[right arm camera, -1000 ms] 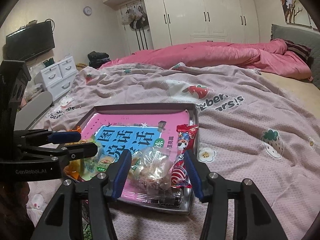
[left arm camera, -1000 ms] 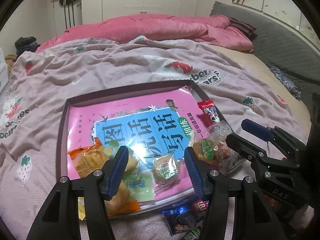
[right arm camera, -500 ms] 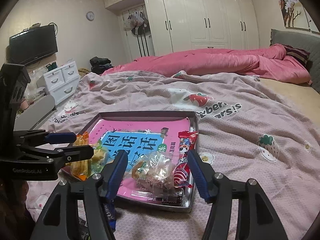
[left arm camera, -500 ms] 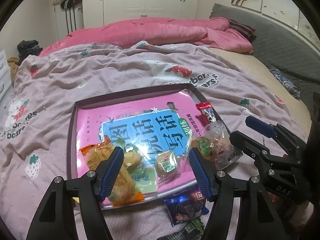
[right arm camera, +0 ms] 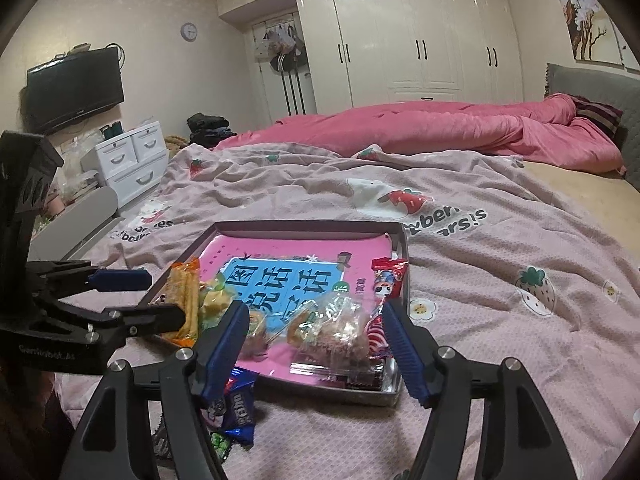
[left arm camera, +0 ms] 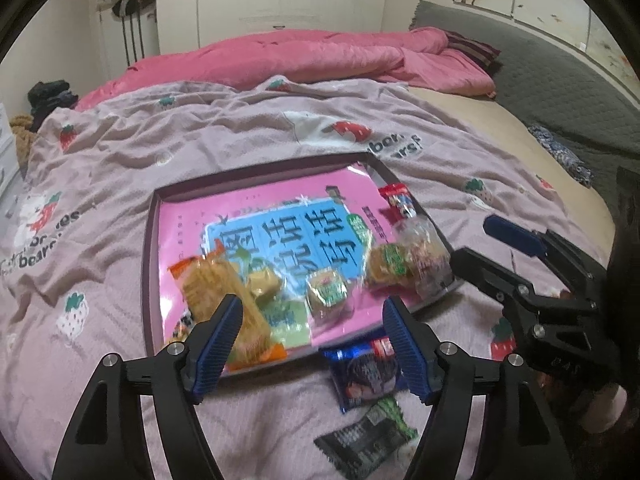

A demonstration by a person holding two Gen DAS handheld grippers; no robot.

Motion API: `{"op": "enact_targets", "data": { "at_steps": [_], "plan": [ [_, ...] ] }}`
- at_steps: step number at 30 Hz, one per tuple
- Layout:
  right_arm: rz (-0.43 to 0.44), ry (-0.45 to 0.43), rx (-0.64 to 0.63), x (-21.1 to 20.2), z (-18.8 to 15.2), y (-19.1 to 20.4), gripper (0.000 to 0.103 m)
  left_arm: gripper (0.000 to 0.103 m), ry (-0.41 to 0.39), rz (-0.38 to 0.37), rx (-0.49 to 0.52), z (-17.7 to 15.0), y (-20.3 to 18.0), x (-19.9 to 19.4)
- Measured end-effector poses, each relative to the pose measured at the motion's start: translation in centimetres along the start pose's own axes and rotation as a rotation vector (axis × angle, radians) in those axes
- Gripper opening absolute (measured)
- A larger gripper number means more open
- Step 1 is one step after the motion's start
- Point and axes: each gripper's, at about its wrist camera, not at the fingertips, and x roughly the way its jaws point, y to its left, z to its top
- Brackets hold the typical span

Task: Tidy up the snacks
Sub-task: 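Move both open tools back toward the Oreo pack and dark snack packet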

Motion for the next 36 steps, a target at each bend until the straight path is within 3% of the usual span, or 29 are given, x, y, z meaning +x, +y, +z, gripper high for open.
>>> {"op": "enact_targets", "data": {
  "at_steps": [7,14,18,25,31,36],
  "plan": [
    [0.004,0.003,-0.017,-0.8,-0.3,1.2,0.069,0.074,0.029,-0.009,0.040,-2.0,0.1,-0.7],
    [0.014,0.020,-0.025,-1.3,-0.6,2.1,0.070,0.075,0.066,-0.057,0.088,-4.1,-0.2,-1.1],
    [0.009,0.030,-0.036,-1.4,-0.9,2.6,0.070,0.075,0.086,-0.130,0.103,-5.1,-0.8,-1.4],
    [0.011,0.040,-0.035,-1.8,-1.1,3.0,0.070,0.075,0.121,-0.162,0.199,-6.4,-2.4,-0.5],
    [0.019,0.095,-0.007,-1.5,-1.8,2.8,0.070,0.075,0.157,-0.214,0.318,-7.7,-3.8,0.8],
    [0.017,0.171,0.004,-0.6,-2.7,2.6,0.071,0.075,0.194,-0.217,0.329,-8.2,-3.6,2.6]
  ]
}}
